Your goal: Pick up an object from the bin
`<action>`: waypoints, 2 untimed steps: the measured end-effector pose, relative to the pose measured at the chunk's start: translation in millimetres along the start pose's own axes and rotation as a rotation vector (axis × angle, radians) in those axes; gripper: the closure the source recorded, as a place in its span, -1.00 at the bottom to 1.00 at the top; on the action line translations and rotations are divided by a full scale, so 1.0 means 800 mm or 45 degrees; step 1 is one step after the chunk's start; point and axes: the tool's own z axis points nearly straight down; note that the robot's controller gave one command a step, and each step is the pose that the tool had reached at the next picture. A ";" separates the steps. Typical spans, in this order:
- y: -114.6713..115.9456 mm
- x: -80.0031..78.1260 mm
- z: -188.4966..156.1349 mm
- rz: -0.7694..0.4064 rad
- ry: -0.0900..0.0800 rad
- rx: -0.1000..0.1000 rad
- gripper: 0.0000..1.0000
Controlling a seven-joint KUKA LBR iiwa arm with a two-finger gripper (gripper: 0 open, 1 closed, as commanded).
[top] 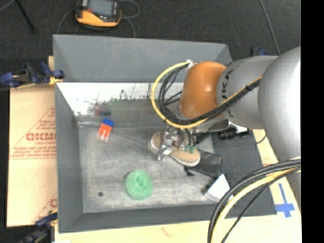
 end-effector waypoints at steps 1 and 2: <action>-0.001 0.012 -0.107 -0.022 -0.001 0.011 -1.00; 0.006 0.014 -0.164 -0.036 -0.017 0.008 -1.00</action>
Offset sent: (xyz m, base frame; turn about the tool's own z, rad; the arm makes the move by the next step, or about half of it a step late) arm 0.0000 0.0000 0.0000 0.0000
